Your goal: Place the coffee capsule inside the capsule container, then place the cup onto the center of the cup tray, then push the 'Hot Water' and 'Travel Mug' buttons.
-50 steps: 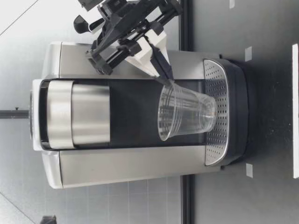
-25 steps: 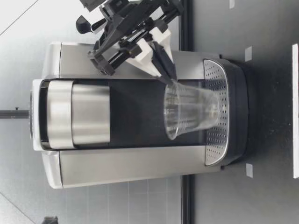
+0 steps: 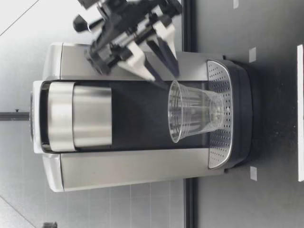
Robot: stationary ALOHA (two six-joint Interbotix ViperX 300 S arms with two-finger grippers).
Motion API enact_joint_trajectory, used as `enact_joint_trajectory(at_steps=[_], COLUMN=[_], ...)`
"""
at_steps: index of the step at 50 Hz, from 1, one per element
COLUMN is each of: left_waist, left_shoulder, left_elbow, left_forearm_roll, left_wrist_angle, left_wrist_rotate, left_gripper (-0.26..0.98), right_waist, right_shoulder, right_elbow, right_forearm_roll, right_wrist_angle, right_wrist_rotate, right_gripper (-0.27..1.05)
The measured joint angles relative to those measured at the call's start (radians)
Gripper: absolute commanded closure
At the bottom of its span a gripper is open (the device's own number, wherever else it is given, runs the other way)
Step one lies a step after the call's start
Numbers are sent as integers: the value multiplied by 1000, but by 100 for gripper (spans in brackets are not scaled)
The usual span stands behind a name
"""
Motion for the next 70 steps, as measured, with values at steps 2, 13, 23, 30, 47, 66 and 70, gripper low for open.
enact_joint_trajectory(at_steps=[2,13,23,30,47,66,70], left_waist=[0,0,2,0,0,0,0], left_shoulder=[0,14,44,77,115,114,114], left_elbow=[2,2,-2,-6,-34,-71,-69], left_forearm_roll=[0,-32,-49,-57,-60,-61,-61], left_wrist_angle=[0,-2,-3,-3,-3,-3,-3], left_wrist_rotate=[0,-26,-61,-78,-75,-64,-64], left_gripper=[58,58,58,58,58,58,58], right_waist=[-3,-5,0,23,35,150,179], right_shoulder=[-26,-189,-373,-476,-518,-477,-453], right_elbow=[20,129,219,264,287,201,181], right_forearm_roll=[0,-98,-347,-565,-1019,-994,-980], right_wrist_angle=[2,2,-35,-141,-388,-385,-354], right_wrist_rotate=[-5,-41,-60,-64,-281,-396,-396], right_gripper=[33,33,33,33,33,33,33])
